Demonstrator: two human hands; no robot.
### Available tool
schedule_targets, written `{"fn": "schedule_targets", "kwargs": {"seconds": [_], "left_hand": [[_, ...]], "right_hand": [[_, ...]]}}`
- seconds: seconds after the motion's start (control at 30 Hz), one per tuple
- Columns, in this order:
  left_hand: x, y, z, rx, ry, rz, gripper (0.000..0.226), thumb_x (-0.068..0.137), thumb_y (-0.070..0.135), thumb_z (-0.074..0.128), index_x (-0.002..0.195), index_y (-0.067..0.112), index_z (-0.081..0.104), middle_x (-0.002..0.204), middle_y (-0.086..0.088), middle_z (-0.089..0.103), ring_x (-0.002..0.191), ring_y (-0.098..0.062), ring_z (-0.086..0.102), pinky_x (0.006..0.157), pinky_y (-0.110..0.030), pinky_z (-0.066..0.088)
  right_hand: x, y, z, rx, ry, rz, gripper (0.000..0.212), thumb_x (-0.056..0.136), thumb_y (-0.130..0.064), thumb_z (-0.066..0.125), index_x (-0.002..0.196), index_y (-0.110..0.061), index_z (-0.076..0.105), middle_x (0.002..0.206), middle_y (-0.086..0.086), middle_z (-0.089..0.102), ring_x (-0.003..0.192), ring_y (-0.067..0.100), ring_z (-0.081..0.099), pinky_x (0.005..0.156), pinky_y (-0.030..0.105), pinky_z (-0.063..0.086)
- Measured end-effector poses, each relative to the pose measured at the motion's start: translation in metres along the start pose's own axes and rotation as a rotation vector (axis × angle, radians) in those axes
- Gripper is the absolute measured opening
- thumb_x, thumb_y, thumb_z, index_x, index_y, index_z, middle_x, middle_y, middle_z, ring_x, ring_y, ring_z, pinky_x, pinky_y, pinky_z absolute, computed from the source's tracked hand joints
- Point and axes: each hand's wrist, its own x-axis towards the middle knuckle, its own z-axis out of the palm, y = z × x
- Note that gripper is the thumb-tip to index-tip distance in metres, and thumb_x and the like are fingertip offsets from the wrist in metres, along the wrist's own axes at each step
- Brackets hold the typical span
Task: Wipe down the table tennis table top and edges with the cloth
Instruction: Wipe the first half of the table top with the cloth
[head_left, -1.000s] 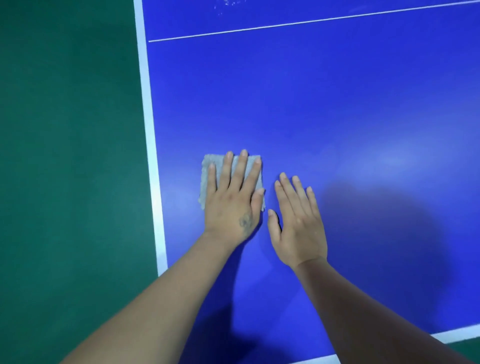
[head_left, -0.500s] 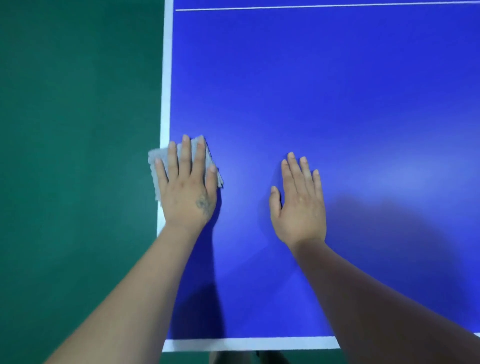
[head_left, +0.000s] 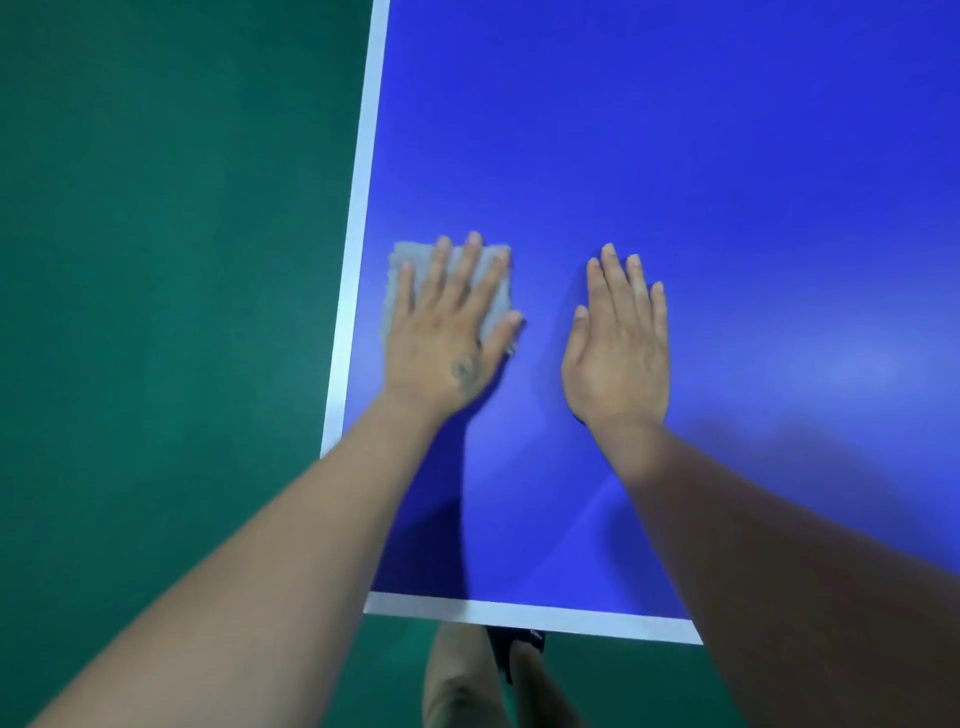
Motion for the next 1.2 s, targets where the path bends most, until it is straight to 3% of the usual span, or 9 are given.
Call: {"fn": "schedule_targets", "kwargs": {"seconds": [0.13, 0.33, 0.53, 0.67, 0.77, 0.9, 1.0, 1.1, 1.2], "left_hand": [[-0.019, -0.039, -0.009, -0.002, 0.008, -0.225, 0.067, 0.111, 0.060, 0.015, 0.171, 0.031, 0.014, 0.179, 0.002, 0.012, 0.166, -0.026, 0.005, 0.132, -0.058, 0.006], [-0.141, -0.020, -0.009, -0.015, 0.003, -0.436, 0.067, 0.112, 0.059, 0.022, 0.172, 0.029, 0.011, 0.179, -0.002, 0.009, 0.166, -0.030, 0.003, 0.131, -0.058, 0.013], [-0.220, 0.062, -0.003, -0.017, -0.086, -0.318, 0.071, 0.110, 0.057, 0.030, 0.172, 0.026, 0.014, 0.179, -0.004, 0.011, 0.166, -0.032, 0.004, 0.130, -0.063, 0.010], [-0.189, 0.079, 0.001, -0.064, -0.044, -0.211, 0.071, 0.110, 0.058, 0.036, 0.171, 0.025, 0.022, 0.178, -0.002, 0.016, 0.166, -0.030, 0.005, 0.131, -0.061, 0.010], [-0.156, 0.058, 0.000, -0.050, -0.080, -0.164, 0.071, 0.109, 0.062, 0.031, 0.171, 0.029, 0.017, 0.179, 0.001, 0.012, 0.166, -0.027, 0.004, 0.131, -0.060, 0.008], [-0.150, 0.014, -0.011, -0.037, -0.121, -0.329, 0.072, 0.108, 0.067, 0.018, 0.171, 0.036, 0.002, 0.180, 0.006, 0.001, 0.166, -0.024, -0.007, 0.132, -0.056, -0.001], [-0.188, -0.004, -0.021, -0.176, -0.118, -0.539, 0.070, 0.109, 0.066, 0.022, 0.170, 0.041, -0.002, 0.179, 0.010, -0.009, 0.165, -0.021, -0.012, 0.133, -0.054, -0.001], [-0.237, 0.001, -0.030, -0.355, -0.115, -0.688, 0.068, 0.109, 0.065, 0.030, 0.168, 0.048, 0.001, 0.179, 0.005, 0.000, 0.162, -0.028, 0.014, 0.131, -0.054, 0.016], [-0.274, 0.012, -0.039, -0.446, -0.079, -0.757, 0.058, 0.111, 0.055, 0.034, 0.164, 0.054, 0.013, 0.171, 0.006, 0.021, 0.142, -0.032, 0.040, 0.117, -0.053, 0.040]], "right_hand": [[-0.002, -0.001, 0.000, 0.026, 0.005, -0.002, 0.060, 0.110, -0.029, 0.024, 0.166, -0.011, 0.033, 0.177, 0.000, 0.023, 0.166, 0.024, 0.014, 0.135, 0.048, 0.011], [-0.003, 0.001, -0.001, 0.079, 0.014, 0.000, 0.058, 0.111, -0.028, 0.030, 0.166, -0.011, 0.036, 0.177, 0.000, 0.024, 0.166, 0.022, 0.014, 0.135, 0.047, 0.010], [-0.004, 0.005, -0.002, 0.187, 0.015, -0.015, 0.054, 0.110, -0.025, 0.037, 0.162, -0.010, 0.042, 0.176, 0.001, 0.028, 0.165, 0.024, 0.016, 0.135, 0.047, 0.008], [-0.012, 0.016, -0.004, 0.375, -0.023, -0.057, 0.048, 0.110, -0.019, 0.041, 0.155, -0.006, 0.052, 0.172, 0.006, 0.038, 0.164, 0.028, 0.022, 0.135, 0.043, 0.007], [-0.040, 0.018, -0.015, 0.483, -0.029, -0.039, 0.043, 0.110, -0.017, 0.042, 0.148, -0.007, 0.059, 0.166, 0.004, 0.047, 0.162, 0.025, 0.028, 0.135, 0.042, 0.012], [-0.097, 0.020, -0.025, 0.554, -0.006, -0.026, 0.036, 0.111, -0.011, 0.047, 0.143, -0.010, 0.063, 0.161, -0.002, 0.053, 0.161, 0.019, 0.031, 0.134, 0.042, 0.017], [-0.133, 0.020, -0.028, 0.595, -0.044, 0.022, 0.034, 0.111, -0.012, 0.051, 0.142, -0.011, 0.064, 0.160, -0.005, 0.054, 0.160, 0.015, 0.031, 0.134, 0.041, 0.017], [-0.156, 0.013, -0.033, 0.598, -0.114, -0.001, 0.035, 0.110, -0.017, 0.054, 0.143, -0.013, 0.064, 0.160, -0.008, 0.053, 0.160, 0.012, 0.030, 0.134, 0.037, 0.016], [-0.168, 0.000, -0.040, 0.601, -0.157, -0.096, 0.036, 0.110, -0.019, 0.057, 0.144, -0.015, 0.064, 0.160, -0.008, 0.054, 0.160, 0.012, 0.030, 0.134, 0.032, 0.014]]}}
